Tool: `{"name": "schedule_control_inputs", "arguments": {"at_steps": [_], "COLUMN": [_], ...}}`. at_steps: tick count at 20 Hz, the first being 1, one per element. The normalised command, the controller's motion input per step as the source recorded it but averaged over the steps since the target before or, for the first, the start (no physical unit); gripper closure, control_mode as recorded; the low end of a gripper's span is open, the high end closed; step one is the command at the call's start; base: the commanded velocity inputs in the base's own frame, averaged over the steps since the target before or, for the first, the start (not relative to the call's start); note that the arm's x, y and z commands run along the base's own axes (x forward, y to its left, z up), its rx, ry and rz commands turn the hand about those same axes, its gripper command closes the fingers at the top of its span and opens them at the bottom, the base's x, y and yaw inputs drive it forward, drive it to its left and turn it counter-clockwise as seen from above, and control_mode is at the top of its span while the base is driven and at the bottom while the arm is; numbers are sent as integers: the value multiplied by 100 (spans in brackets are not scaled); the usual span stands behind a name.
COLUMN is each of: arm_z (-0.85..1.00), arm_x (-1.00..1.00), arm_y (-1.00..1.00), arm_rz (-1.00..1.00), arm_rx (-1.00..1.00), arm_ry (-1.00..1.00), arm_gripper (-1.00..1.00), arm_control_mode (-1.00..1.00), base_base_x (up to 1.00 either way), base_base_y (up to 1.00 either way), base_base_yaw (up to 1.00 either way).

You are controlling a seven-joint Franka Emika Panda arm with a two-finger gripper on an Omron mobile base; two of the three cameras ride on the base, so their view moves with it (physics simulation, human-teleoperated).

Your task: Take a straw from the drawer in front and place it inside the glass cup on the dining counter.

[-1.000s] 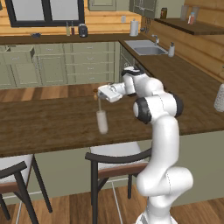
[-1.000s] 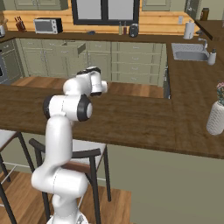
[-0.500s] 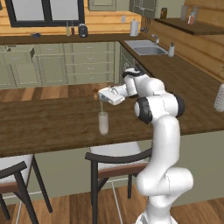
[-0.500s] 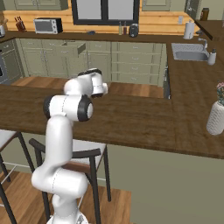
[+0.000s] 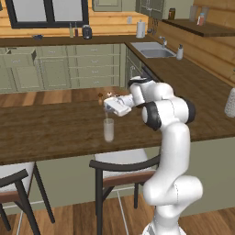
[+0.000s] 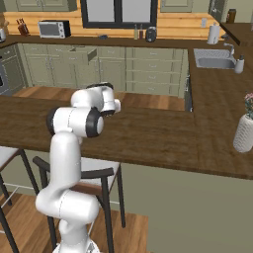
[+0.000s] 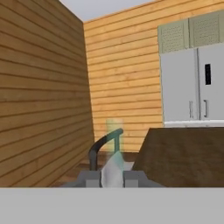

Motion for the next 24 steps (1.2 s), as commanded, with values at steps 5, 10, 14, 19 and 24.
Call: {"name": "schedule_control_inputs", "arguments": {"at_steps": [5,10,14,19,24], "arm_z": [-26,-13,0,23,82], "arm_x": [0,0,-4,-21,-59], "arm_y": [0,-4,-18,-20,-22], "arm_rz": [0,0,0,0,0], "arm_rx": [0,0,0,0,0], "arm_ry": [-2,-5,-10,-19,-32], "arm_gripper": [-100,-100,-100,-100,-100], "arm_control_mode": [-100,-100,-100,-100,-100], "base_base_x": [0,0,0,0,0], "base_base_y": [0,0,0,0,0], "base_base_yaw": [0,0,0,0,0]}}
